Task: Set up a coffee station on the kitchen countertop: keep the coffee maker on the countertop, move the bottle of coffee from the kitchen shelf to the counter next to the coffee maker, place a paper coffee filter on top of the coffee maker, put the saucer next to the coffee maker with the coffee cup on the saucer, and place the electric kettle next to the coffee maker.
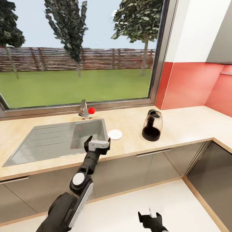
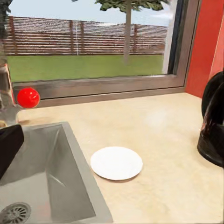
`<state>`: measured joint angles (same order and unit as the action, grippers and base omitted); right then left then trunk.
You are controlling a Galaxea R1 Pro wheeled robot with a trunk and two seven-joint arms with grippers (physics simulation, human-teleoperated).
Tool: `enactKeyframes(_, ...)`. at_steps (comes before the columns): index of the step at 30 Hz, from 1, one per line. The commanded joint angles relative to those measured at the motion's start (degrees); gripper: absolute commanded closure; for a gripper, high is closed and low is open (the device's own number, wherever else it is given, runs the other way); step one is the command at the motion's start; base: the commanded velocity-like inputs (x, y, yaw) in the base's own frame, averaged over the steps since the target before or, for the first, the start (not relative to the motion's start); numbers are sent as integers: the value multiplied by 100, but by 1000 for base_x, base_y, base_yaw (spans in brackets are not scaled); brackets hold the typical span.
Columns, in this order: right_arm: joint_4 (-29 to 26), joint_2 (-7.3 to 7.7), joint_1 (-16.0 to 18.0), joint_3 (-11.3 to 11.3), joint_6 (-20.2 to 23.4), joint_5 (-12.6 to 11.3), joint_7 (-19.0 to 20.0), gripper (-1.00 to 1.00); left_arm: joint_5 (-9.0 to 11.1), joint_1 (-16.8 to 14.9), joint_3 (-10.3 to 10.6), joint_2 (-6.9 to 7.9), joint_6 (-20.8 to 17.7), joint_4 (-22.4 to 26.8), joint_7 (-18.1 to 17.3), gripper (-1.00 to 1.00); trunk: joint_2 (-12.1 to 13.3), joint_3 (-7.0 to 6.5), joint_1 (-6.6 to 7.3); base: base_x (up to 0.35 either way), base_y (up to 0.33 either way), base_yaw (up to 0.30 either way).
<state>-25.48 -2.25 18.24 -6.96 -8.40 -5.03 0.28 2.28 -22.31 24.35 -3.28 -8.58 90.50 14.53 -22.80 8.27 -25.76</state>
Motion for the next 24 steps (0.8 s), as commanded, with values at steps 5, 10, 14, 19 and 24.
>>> enactKeyframes(5,-838,-170,4,-24,-179,-66,-1,-100,78,-597,-607,43,-779,-32,-32,-100,-12,13,-3,0,0,0)
enactKeyframes(10,-1854,-468,4,-29,-206,-68,-2,-100,98,-956,-1244,94,-1328,-120,-665,-100,-12,13,-3,0,0,0)
enactKeyframes(14,-2544,-701,4,-38,-206,-68,-2,-100,84,-1095,-1890,288,-1991,-157,-1498,-100,-12,13,-3,0,0,0)
enactKeyframes(19,-3481,-775,4,-64,-183,-72,-6,-100,102,-1620,-2616,857,-2889,-449,-2841,-100,-12,13,-3,0,0,0)
enactKeyframes(24,-4372,-775,4,-127,-27,-180,-17,-100,107,-2178,-2825,1252,-3678,-1193,-3749,-100,-12,13,-3,0,0,0)
